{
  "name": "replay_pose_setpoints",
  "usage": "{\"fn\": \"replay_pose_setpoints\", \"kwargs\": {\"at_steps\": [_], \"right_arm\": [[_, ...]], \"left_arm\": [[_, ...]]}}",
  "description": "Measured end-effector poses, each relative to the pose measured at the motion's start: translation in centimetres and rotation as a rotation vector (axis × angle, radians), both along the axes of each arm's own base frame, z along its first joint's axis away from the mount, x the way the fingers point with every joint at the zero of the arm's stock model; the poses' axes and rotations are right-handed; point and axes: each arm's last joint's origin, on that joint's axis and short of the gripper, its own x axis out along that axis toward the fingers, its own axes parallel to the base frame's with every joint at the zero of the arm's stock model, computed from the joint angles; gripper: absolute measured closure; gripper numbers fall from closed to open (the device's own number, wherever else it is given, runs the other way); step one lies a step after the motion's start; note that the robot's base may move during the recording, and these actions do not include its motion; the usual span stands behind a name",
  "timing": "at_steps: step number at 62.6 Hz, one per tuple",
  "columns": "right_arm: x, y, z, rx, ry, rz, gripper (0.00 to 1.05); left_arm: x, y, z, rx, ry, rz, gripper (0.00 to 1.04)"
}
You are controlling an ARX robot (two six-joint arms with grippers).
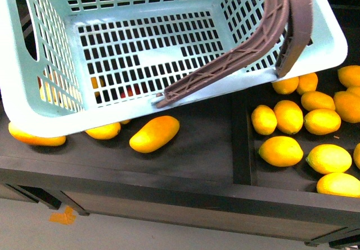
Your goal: Pick lemon and mango into basket
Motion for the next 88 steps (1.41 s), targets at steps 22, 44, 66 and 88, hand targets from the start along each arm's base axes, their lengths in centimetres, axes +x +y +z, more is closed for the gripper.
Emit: {"fn": "replay_pose_setpoints", "kwargs": {"at_steps": [22, 44, 66, 88], "right_arm": [[0.0, 0.0, 0.0, 0.0, 0.0, 0.0, 0.09], [6.5, -5.3, 1.1, 0.27, 0.451, -0.105, 0.09], [20.8, -9.5, -5.4, 0.333, 0.742, -0.227, 0.09], [32.4, -9.9, -11.0, 0.136, 0.885, -0.23, 0.09]], "left_arm": [[-0.5, -0.3, 1.2, -0.099, -0.037, -0.026, 0.89], [-0.5, -0.3, 1.0, -0.098, -0.03, -0.024, 0.89], [-0.5, -0.3, 1.0, -0.097, -0.03, -0.024, 0.89], [-0.5, -0.3, 1.0, -0.097, -0.031, -0.024, 0.89]]}}
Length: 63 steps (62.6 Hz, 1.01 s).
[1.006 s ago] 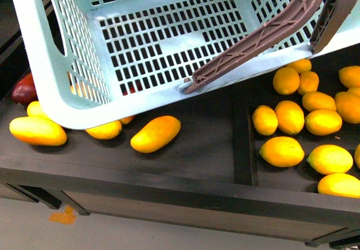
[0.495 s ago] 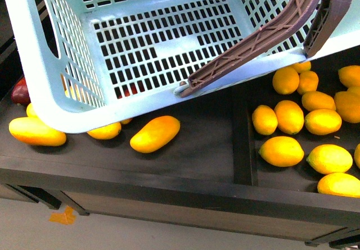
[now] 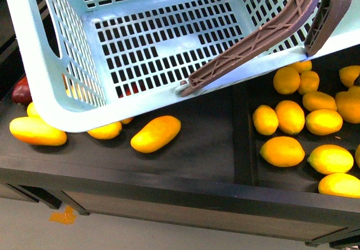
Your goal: Pick lemon and mango into basket
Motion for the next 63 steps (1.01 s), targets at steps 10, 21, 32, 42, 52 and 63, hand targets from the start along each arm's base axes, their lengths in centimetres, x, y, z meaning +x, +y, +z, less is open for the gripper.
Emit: {"fn": "replay_pose_setpoints", "kwargs": {"at_steps": [10, 21, 32, 42, 52, 63], "right_arm": [[2.8, -1.0, -1.9, -0.036, 0.043, 0.057, 0.09], [4.7, -2.9, -3.6, -0.042, 0.071, 0.056, 0.09], [6.4, -4.7, -5.0, -0.042, 0.091, 0.046, 0.09], [7.0, -4.9, -6.3, -0.044, 0.114, 0.071, 0.09], [6.9, -4.7, -8.4, -0.04, 0.162, 0.089, 0.09], [7.4, -4.7, -8.8, -0.042, 0.171, 0.089, 0.09]], "left_arm": [[0.0, 0.0, 0.0, 0.0, 0.0, 0.001, 0.89], [0.0, 0.0, 0.0, -0.001, 0.001, -0.001, 0.89], [0.0, 0.0, 0.0, 0.0, 0.0, 0.0, 0.89], [0.0, 0.0, 0.0, 0.0, 0.0, -0.001, 0.89], [0.0, 0.0, 0.0, 0.0, 0.0, 0.0, 0.89], [0.0, 0.0, 0.0, 0.0, 0.0, 0.0, 0.89]]}}
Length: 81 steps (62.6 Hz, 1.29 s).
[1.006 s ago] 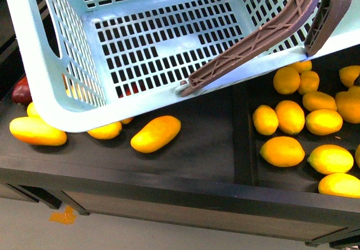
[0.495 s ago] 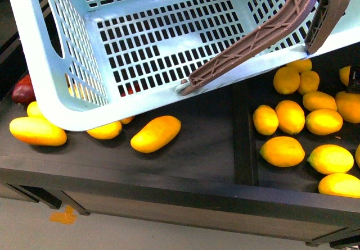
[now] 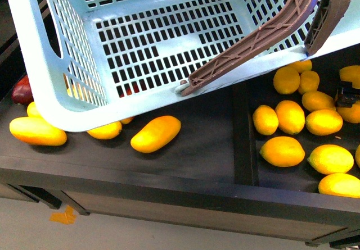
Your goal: Pick lemon and mango into basket
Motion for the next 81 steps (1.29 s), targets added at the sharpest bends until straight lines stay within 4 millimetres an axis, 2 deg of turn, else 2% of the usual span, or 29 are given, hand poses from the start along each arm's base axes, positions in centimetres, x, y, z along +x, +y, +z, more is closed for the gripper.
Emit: {"fn": "replay_pose_setpoints", "kwargs": {"at_steps": [34, 37, 48, 58, 65, 73, 81], "right_arm": [[1.5, 0.8, -1.5, 0.004, 0.023, 0.02, 0.09], [1.5, 0.8, -1.6, 0.003, 0.023, 0.019, 0.12], [1.6, 0.8, -1.6, 0.005, 0.019, 0.021, 0.34], [1.6, 0.8, -1.6, 0.017, 0.012, 0.028, 0.37], [0.8, 0.8, -1.4, 0.064, -0.018, 0.044, 0.37], [-0.8, 0.8, 0.8, 0.144, -0.11, 0.073, 0.37], [-2.5, 0.4, 5.3, 0.217, -0.254, 0.115, 0.37]], "left_arm": [[0.0, 0.0, 0.0, 0.0, 0.0, 0.0, 0.89], [0.0, 0.0, 0.0, 0.0, 0.0, 0.0, 0.89], [0.0, 0.0, 0.0, 0.0, 0.0, 0.0, 0.89], [0.0, 0.0, 0.0, 0.0, 0.0, 0.0, 0.89], [0.0, 0.0, 0.0, 0.0, 0.0, 0.0, 0.89], [0.0, 0.0, 0.0, 0.0, 0.0, 0.0, 0.89], [0.0, 0.0, 0.0, 0.0, 0.0, 0.0, 0.89]]}}
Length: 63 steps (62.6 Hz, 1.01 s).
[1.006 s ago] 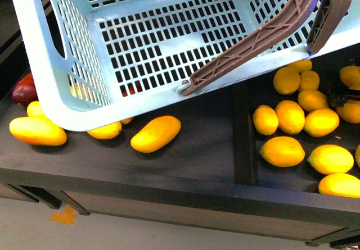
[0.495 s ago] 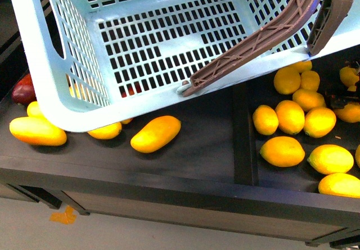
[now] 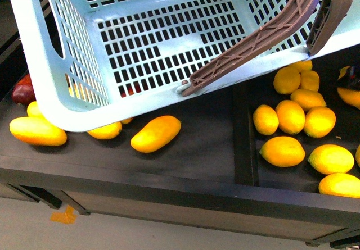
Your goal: Pick lemon and mango into basket
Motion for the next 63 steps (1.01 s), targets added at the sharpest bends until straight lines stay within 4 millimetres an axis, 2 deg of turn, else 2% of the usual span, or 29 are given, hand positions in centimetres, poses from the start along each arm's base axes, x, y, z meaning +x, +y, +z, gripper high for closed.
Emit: {"fn": "replay_pose_setpoints", "kwargs": {"at_steps": [7, 11, 17, 22, 27, 30, 38, 53, 63], "right_arm": [[-2.0, -0.2, 5.5, 0.017, -0.125, 0.021, 0.37], [-4.5, 0.3, 10.7, 0.058, -0.251, 0.042, 0.37], [-6.7, 1.4, 14.2, 0.093, -0.34, 0.054, 0.37], [-9.6, 3.8, 18.2, 0.156, -0.437, 0.077, 0.37], [-11.0, 5.7, 20.1, 0.218, -0.474, 0.106, 0.37], [-11.8, 7.5, 21.4, 0.254, -0.493, 0.132, 0.37], [-12.4, 11.7, 23.0, 0.291, -0.52, 0.191, 0.37], [-12.2, 18.0, 22.9, 0.301, -0.5, 0.268, 0.37], [-11.9, 21.2, 22.6, 0.288, -0.493, 0.323, 0.37]], "left_arm": [[0.0, 0.0, 0.0, 0.0, 0.0, 0.0, 0.89], [0.0, 0.0, 0.0, 0.0, 0.0, 0.0, 0.89], [0.0, 0.0, 0.0, 0.001, 0.0, 0.001, 0.89], [0.0, 0.0, 0.0, 0.0, 0.0, 0.0, 0.89], [0.0, 0.0, 0.0, 0.0, 0.0, 0.0, 0.89], [0.0, 0.0, 0.0, 0.0, 0.0, 0.0, 0.89], [0.0, 0.0, 0.0, 0.0, 0.001, -0.001, 0.89], [0.0, 0.0, 0.0, 0.001, -0.001, 0.003, 0.89], [0.0, 0.0, 0.0, 0.0, 0.0, 0.0, 0.89]]}}
